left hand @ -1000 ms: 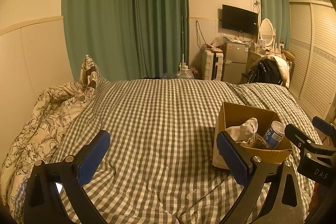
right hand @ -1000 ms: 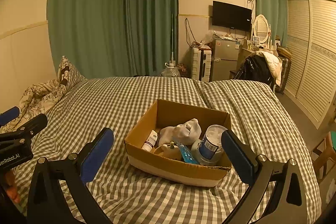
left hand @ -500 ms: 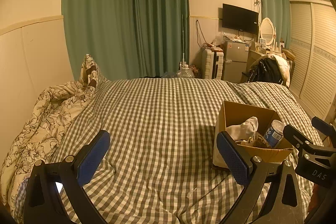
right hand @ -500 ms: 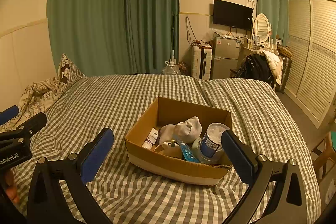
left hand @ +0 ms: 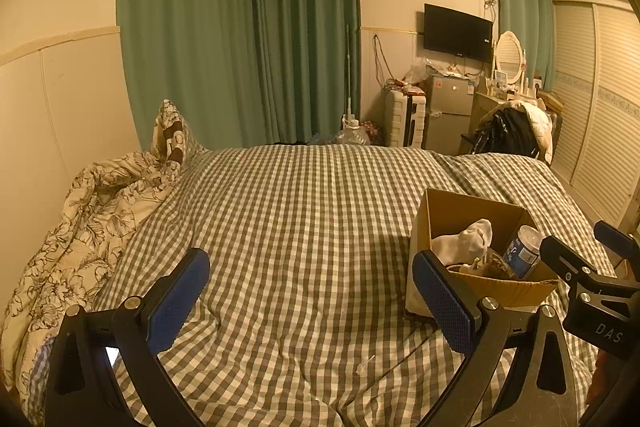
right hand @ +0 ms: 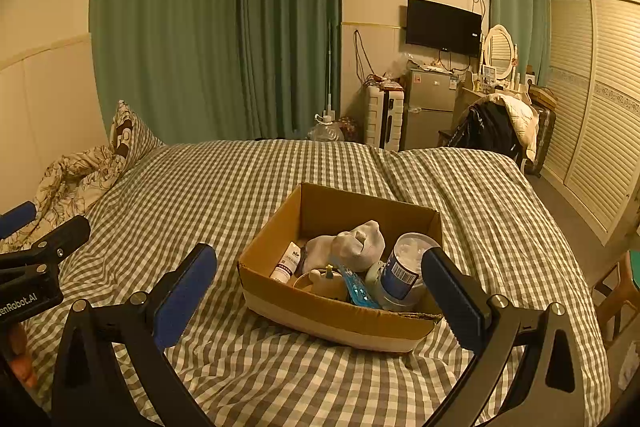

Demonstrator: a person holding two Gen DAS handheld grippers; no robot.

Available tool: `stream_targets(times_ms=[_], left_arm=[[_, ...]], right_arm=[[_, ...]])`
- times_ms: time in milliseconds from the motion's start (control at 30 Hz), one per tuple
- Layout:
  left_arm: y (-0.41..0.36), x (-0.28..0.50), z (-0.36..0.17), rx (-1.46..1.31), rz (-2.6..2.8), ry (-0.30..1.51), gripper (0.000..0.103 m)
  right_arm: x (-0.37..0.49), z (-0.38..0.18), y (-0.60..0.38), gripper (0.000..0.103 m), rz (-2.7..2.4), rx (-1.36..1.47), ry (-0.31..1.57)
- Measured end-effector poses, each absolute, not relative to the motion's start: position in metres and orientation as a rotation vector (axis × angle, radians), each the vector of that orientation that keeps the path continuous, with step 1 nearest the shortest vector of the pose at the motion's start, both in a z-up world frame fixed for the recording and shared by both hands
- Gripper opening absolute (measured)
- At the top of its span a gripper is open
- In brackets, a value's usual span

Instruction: Organize objects

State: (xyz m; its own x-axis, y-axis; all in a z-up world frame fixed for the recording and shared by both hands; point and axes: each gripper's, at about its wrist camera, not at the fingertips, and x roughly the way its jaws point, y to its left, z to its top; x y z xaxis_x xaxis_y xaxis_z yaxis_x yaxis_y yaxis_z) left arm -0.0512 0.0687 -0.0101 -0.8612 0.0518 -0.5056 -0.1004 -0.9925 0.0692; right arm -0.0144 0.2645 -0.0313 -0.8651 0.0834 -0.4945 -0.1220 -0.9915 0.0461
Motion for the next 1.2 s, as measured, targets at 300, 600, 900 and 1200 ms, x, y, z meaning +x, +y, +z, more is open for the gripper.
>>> stream_targets(times_ms=[300, 600, 900, 1200], left_arm=[[0.0681, -0.0492, -0.0088, -0.778, 2.951, 0.119, 0.103], [0.065, -0.0487, -0.0084, -0.784, 2.968, 0.097, 0.103], [0.0658, -0.0482, -0.0092, -0.785, 2.967, 0.112, 0.103], [0.0661, -0.047, -0.0096, -0.777, 2.962, 0.128, 0.103]], right_arm=[[-0.0139, -0.0332, 0.2644, 0.103, 2.936, -0.771, 0.116], [-0.014, -0.0329, 0.2642, 0.103, 2.937, -0.772, 0.116], [-0.0141, -0.0333, 0.2638, 0.103, 2.936, -0.774, 0.116], [-0.0132, -0.0354, 0.2629, 0.103, 2.938, -0.782, 0.113]])
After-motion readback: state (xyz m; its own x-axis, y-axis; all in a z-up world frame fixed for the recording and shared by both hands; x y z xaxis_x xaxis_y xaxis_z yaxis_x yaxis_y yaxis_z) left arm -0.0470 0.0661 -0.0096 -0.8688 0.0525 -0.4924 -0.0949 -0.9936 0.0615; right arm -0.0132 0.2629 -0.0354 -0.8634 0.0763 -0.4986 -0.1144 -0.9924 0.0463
